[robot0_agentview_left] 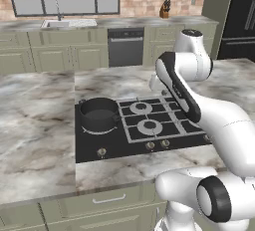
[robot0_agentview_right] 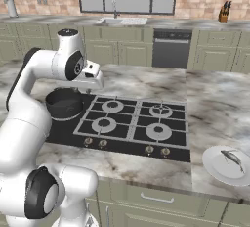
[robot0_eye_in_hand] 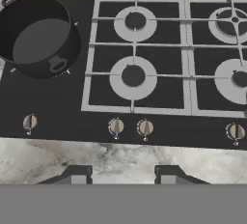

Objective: Retrieve the frozen meat and place it in the pot on a burner. Then turn the burner on.

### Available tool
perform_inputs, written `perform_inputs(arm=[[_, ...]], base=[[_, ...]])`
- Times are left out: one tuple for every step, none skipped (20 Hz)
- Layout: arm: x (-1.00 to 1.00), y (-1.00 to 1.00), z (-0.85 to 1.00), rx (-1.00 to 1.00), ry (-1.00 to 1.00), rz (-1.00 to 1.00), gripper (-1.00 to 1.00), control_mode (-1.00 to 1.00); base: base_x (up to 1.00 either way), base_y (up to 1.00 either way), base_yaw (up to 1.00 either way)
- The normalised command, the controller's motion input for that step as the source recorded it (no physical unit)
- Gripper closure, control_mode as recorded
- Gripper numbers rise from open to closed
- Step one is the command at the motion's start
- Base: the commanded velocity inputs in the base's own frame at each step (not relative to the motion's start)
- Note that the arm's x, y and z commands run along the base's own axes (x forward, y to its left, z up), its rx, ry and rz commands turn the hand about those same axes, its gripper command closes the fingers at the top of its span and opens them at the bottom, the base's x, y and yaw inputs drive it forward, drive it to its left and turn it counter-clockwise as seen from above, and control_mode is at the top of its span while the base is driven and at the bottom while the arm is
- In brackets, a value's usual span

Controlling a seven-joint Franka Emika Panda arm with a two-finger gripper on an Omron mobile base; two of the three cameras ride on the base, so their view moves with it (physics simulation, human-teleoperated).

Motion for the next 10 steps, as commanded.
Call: perform_inputs(arm=[[0.0,-0.05,0.0,0.0,0.0,0.0,-1.0,-1.0],[0.0,-0.11,0.0,0.0,0.0,0.0,-1.0,-1.0],[0.0,-0.18,0.0,0.0,0.0,0.0,-1.0,-1.0],[0.01,-0.21,0.0,0.0,0.0,0.0,-1.0,-1.0],[0.04,-0.29,0.0,0.0,0.0,-0.01,-1.0,-1.0],[0.04,-0.33,0.0,0.0,0.0,-0.02,-1.0,-1.0],[0.04,-0.34,0.0,0.0,0.0,-0.02,-1.0,-1.0],[0.05,-0.34,0.0,0.0,0.0,-0.02,-1.0,-1.0],[0.05,-0.36,0.0,0.0,0.0,-0.02,-1.0,-1.0],[0.01,-0.34,0.0,0.0,0.0,-0.02,-1.0,-1.0]], base=[[0.0,0.0,0.0],[0.0,0.0,0.0],[0.0,0.0,0.0],[0.0,0.0,0.0],[0.0,0.0,0.0],[0.0,0.0,0.0],[0.0,0.0,0.0],[0.0,0.0,0.0],[0.0,0.0,0.0],[0.0,0.0,0.0]])
